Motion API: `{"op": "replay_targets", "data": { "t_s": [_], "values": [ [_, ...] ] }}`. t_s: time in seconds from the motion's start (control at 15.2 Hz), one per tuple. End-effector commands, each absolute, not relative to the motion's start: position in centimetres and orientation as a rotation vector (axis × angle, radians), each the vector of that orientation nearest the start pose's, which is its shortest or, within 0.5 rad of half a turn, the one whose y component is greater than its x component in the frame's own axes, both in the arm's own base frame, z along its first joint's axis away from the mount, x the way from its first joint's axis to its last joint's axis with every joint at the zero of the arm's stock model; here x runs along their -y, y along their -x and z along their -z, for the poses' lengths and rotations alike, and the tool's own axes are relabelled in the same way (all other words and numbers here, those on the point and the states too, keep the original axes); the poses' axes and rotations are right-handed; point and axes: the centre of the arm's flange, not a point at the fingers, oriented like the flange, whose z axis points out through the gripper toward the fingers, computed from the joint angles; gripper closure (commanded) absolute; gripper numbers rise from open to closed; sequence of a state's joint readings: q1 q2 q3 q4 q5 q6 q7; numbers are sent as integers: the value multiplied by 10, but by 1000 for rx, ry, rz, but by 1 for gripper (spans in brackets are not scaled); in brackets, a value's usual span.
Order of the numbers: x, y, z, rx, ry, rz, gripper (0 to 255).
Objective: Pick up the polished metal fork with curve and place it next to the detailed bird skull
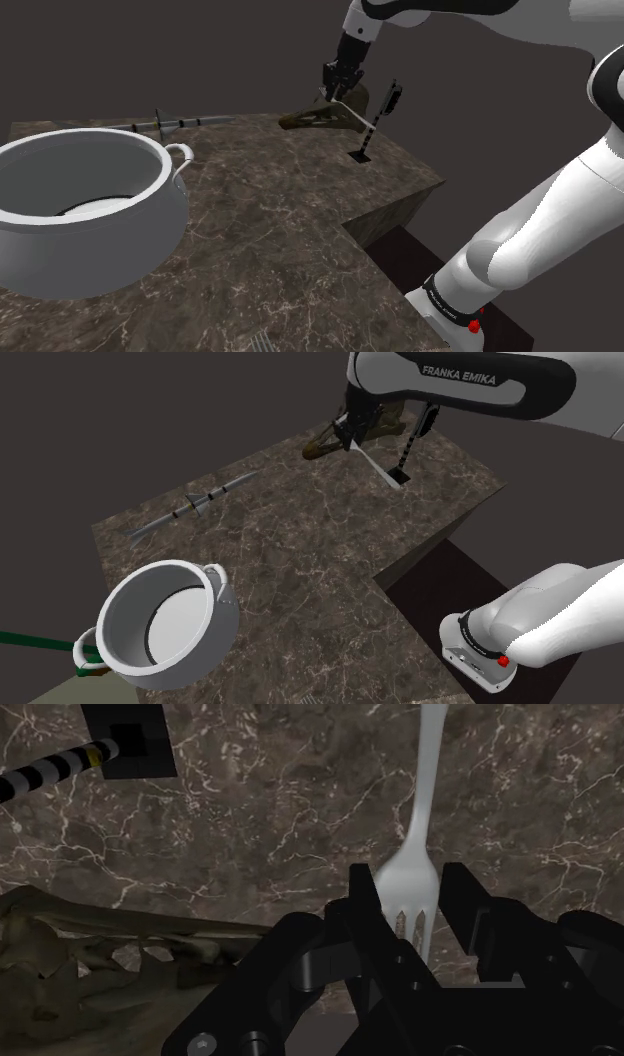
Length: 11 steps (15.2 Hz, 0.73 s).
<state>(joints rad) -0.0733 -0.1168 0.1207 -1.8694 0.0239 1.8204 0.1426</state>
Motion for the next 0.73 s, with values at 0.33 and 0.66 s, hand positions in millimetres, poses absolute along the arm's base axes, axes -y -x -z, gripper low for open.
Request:
{"op": "replay_targets", "data": {
  "t_s": [0.33, 0.66],
  "values": [
    [-30, -533, -529, -157, 3120, 104, 255],
    [-30, -533, -503, -157, 3120, 104, 255]
  ]
}}
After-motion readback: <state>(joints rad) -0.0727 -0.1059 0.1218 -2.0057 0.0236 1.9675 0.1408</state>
